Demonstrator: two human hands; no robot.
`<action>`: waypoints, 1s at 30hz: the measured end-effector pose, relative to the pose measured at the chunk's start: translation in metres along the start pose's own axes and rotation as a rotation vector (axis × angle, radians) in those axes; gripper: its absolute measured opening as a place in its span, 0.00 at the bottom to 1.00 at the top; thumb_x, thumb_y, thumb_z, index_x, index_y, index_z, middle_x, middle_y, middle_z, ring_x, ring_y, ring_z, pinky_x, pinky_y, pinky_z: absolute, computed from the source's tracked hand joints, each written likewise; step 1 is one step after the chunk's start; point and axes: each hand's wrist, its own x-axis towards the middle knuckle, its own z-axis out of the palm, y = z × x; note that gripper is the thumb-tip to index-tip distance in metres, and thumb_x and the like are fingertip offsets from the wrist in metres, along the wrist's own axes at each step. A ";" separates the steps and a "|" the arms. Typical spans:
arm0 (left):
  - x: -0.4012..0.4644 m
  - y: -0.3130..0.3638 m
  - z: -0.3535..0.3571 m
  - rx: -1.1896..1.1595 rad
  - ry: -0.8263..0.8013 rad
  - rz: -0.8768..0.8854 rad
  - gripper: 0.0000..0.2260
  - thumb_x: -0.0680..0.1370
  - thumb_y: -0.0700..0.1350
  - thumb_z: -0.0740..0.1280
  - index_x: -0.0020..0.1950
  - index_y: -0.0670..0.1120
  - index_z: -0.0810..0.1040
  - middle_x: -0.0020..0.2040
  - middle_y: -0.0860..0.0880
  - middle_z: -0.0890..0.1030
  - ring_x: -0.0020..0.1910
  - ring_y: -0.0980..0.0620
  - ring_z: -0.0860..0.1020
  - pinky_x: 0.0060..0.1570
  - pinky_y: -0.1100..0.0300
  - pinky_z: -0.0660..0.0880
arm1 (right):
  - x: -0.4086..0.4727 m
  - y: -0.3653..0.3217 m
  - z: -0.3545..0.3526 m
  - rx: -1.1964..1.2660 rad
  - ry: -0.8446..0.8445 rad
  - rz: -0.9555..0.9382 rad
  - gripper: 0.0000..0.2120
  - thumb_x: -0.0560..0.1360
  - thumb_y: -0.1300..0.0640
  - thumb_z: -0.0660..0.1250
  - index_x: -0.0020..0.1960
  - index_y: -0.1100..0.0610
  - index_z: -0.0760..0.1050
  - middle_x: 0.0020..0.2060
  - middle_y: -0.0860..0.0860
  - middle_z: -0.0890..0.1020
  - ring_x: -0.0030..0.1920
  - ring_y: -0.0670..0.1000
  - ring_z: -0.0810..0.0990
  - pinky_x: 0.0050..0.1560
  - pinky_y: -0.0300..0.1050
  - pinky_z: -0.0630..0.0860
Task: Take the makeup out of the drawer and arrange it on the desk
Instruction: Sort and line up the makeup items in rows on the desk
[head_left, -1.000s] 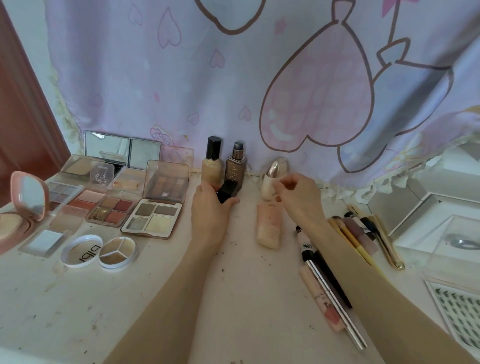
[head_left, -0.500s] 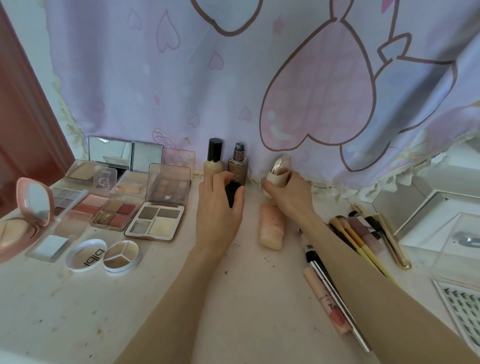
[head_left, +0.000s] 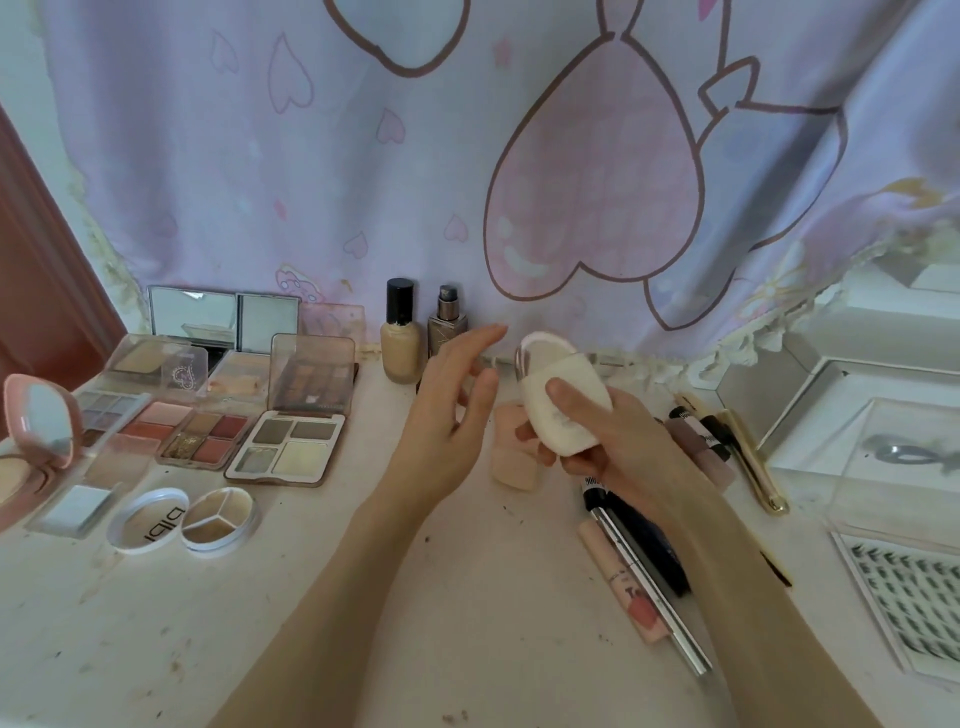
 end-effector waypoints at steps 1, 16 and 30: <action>-0.001 0.002 0.001 0.038 -0.033 0.061 0.13 0.80 0.43 0.56 0.64 0.53 0.69 0.61 0.56 0.72 0.58 0.60 0.71 0.56 0.66 0.69 | -0.002 -0.001 -0.003 0.003 -0.051 0.027 0.23 0.67 0.48 0.69 0.54 0.63 0.75 0.41 0.62 0.83 0.26 0.49 0.76 0.21 0.35 0.65; -0.004 0.008 0.013 0.004 -0.167 0.091 0.10 0.79 0.50 0.56 0.55 0.46 0.68 0.49 0.53 0.68 0.45 0.63 0.68 0.50 0.73 0.66 | -0.001 0.010 -0.027 0.164 -0.186 0.186 0.24 0.63 0.44 0.70 0.49 0.61 0.74 0.27 0.56 0.78 0.17 0.45 0.64 0.15 0.32 0.56; 0.000 0.012 0.004 -0.170 -0.257 -0.008 0.10 0.76 0.48 0.61 0.56 0.51 0.72 0.60 0.55 0.74 0.56 0.58 0.75 0.51 0.63 0.73 | 0.001 0.012 -0.033 0.096 -0.023 0.044 0.24 0.68 0.40 0.65 0.50 0.60 0.76 0.28 0.58 0.77 0.18 0.46 0.63 0.18 0.35 0.56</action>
